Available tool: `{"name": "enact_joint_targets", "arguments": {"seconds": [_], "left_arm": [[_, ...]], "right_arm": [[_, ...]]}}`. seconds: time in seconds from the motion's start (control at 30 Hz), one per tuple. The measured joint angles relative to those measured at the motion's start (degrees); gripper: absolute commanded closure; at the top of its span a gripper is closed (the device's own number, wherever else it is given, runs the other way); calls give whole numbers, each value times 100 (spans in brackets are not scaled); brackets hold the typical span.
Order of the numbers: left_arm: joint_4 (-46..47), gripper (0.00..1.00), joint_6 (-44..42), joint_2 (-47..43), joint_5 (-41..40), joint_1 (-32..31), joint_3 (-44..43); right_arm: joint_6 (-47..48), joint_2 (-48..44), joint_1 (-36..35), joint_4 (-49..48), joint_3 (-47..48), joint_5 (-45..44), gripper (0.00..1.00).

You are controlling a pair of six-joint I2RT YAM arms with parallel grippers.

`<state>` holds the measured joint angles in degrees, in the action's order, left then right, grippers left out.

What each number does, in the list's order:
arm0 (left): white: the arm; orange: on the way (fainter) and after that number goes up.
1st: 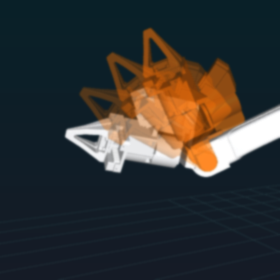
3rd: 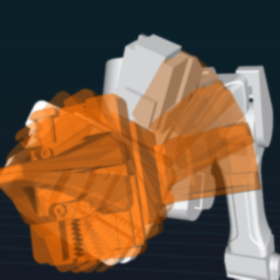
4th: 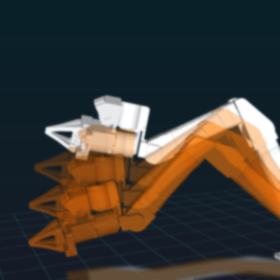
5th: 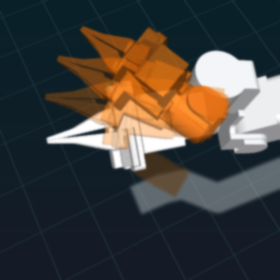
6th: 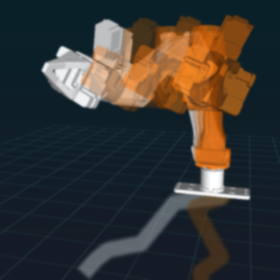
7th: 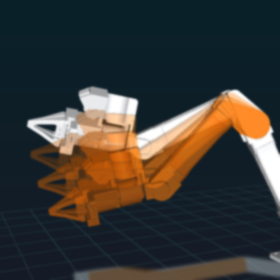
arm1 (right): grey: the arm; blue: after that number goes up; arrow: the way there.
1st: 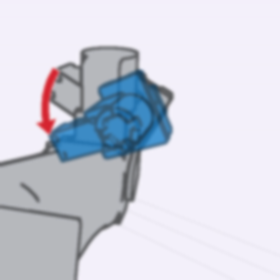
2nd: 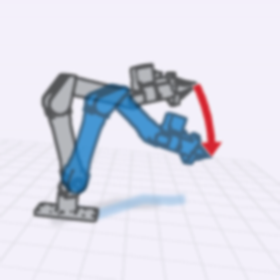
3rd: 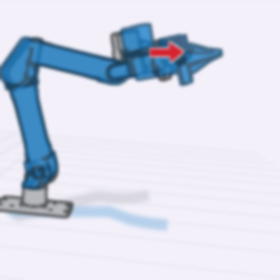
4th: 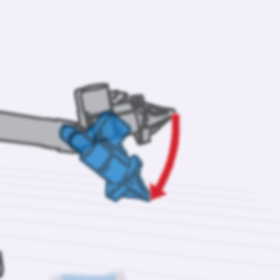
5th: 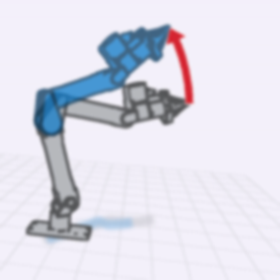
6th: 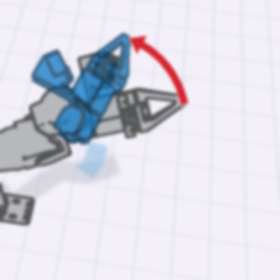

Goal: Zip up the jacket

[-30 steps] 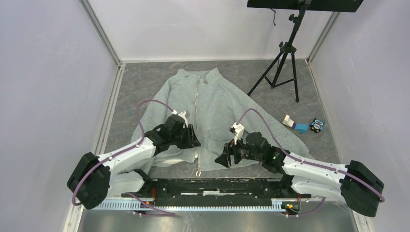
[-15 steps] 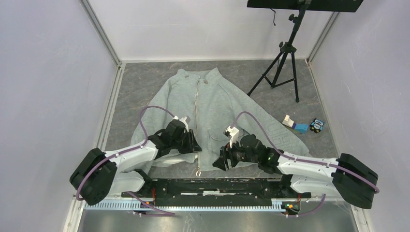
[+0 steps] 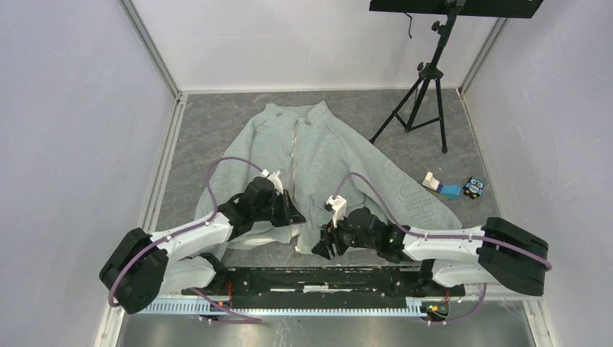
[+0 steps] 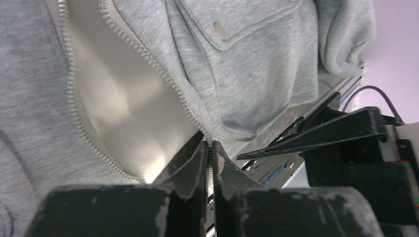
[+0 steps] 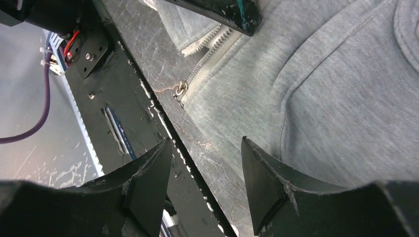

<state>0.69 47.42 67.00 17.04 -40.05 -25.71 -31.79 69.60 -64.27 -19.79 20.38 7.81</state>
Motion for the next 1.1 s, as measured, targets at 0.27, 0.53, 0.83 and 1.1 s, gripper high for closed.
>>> {"name": "enact_joint_targets", "arguments": {"seconds": [0.27, 0.53, 0.83, 1.1], "left_arm": [[79, 96, 92, -232, 129, 0, 7], [114, 97, 188, -385, 240, 0, 13], [164, 97, 291, -448, 267, 0, 50], [203, 95, 293, -444, 269, 0, 55]], "right_arm": [[-697, 173, -326, -874, -184, -778, 35], [-1150, 354, -555, -1445, -315, -1425, 37], [-1362, 824, -704, -1480, -203, -1954, 39], [-1357, 1156, -793, -1322, 131, -2260, 41]]}}
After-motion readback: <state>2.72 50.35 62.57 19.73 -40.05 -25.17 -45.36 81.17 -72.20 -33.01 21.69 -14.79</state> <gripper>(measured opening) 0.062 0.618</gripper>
